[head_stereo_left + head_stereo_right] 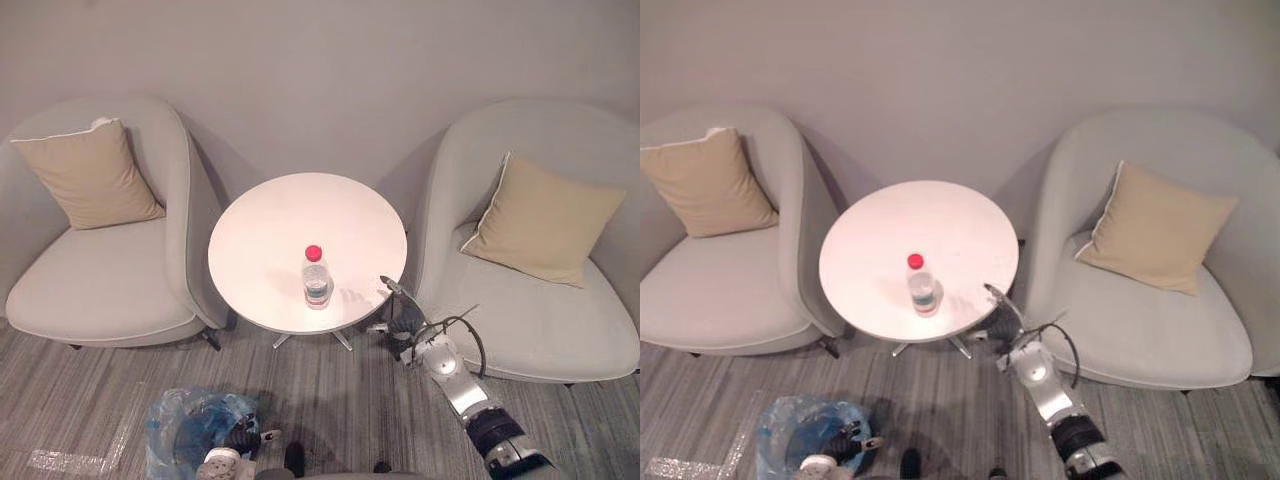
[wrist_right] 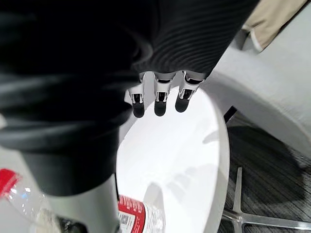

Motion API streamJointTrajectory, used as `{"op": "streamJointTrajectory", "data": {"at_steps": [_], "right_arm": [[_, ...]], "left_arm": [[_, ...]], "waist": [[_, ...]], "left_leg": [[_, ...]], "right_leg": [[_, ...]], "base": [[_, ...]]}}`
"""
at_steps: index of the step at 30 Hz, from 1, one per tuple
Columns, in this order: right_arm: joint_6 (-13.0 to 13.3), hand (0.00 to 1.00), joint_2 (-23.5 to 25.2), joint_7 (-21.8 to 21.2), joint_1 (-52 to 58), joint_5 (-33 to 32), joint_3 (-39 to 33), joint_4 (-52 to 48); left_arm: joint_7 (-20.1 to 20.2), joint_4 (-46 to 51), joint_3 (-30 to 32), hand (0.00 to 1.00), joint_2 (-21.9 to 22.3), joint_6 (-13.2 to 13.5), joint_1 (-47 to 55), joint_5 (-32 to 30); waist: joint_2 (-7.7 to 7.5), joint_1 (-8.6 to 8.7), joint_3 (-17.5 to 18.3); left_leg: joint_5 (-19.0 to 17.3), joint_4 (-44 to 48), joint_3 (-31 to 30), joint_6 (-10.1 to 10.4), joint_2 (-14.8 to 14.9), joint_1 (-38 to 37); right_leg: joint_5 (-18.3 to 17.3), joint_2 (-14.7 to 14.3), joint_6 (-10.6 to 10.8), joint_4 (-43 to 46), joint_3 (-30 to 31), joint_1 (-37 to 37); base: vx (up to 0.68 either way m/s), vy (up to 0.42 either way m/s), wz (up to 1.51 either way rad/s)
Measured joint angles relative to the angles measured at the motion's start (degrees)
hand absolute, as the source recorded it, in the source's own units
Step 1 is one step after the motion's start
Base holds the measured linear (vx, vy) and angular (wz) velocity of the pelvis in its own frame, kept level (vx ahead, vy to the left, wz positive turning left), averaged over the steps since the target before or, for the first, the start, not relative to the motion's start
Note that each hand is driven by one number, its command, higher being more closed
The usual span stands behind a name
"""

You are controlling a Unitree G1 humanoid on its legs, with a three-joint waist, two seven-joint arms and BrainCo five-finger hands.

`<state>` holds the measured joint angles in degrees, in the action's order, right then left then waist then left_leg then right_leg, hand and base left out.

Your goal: Gather rubbish on tea table into small bin, then transfer packed bag to large trash can.

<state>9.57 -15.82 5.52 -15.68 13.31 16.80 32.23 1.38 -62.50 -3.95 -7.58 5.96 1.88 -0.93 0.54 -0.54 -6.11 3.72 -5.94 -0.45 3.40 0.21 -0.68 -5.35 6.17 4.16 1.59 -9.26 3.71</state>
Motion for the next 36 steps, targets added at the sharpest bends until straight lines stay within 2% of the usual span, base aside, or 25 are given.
{"op": "streamJointTrajectory", "data": {"at_steps": [7, 11, 23, 24, 29, 36], "right_arm": [[-0.65, 0.00, 0.71, 0.81, -7.68, -2.26, 2.79, 5.20], [-0.72, 0.00, 1.44, 1.85, -12.20, -4.55, 3.72, 7.82], [-1.13, 0.00, 2.63, 4.02, -22.36, -7.42, 4.35, 11.70], [-1.13, 1.00, 2.77, 4.31, -23.22, -7.90, 4.25, 12.08], [-1.29, 1.00, 4.29, 6.38, -26.97, -10.07, 3.59, 15.10], [-1.76, 1.00, 4.42, 6.64, -28.34, -12.18, 3.61, 16.06]], "left_arm": [[-0.02, 0.10, -0.58, 0.00, 0.08, 0.36, -1.32, 0.24], [-0.05, 1.12, -0.58, 0.00, -0.04, 1.12, -1.89, 1.04], [-0.18, 2.30, -1.76, 0.00, -0.30, 1.28, -3.79, 1.42], [-0.20, 2.29, -1.82, 0.00, -0.30, 1.26, -3.94, 1.77], [-1.29, 2.33, -2.20, 0.00, -0.31, 1.34, -4.16, 3.38], [-1.26, 3.26, -2.19, 0.00, -0.36, 1.62, -4.22, 3.42]], "waist": [[0.06, -1.80, -1.46], [-0.03, -2.57, -3.84], [0.57, -4.19, -7.43], [0.66, -4.29, -7.64], [0.85, -5.26, -7.79], [1.04, -5.85, -8.62]], "left_leg": [[0.25, 0.02, -1.40, 0.10, -0.07, 1.55], [0.59, 0.02, -1.98, 0.18, -0.12, 2.02], [1.99, -0.02, -4.39, 0.35, -0.24, 4.73], [2.16, -0.01, -4.71, 0.45, -0.23, 5.05], [2.56, 0.00, -5.63, 0.70, -0.16, 5.67], [3.10, 0.00, -6.81, 0.61, -0.38, 6.16]], "right_leg": [[0.04, -0.05, -0.05, -0.03, -1.42, -0.67], [0.05, -0.05, -0.08, 0.08, -2.30, -0.69], [-0.13, 0.07, -0.32, 1.13, -4.62, -2.48], [-0.13, 0.03, -0.32, 1.14, -4.80, -2.72], [-0.17, -0.08, -0.38, 1.14, -5.91, -2.78], [-0.18, 0.04, -0.39, 1.29, -7.11, -2.67]], "base": [[0.00, -0.015, 0.13], [-0.03, -0.011, 0.13], [-0.04, -0.008, 0.12], [-0.04, -0.013, 0.13], [-0.03, -0.012, 0.11], [-0.04, -0.003, 0.10]]}}
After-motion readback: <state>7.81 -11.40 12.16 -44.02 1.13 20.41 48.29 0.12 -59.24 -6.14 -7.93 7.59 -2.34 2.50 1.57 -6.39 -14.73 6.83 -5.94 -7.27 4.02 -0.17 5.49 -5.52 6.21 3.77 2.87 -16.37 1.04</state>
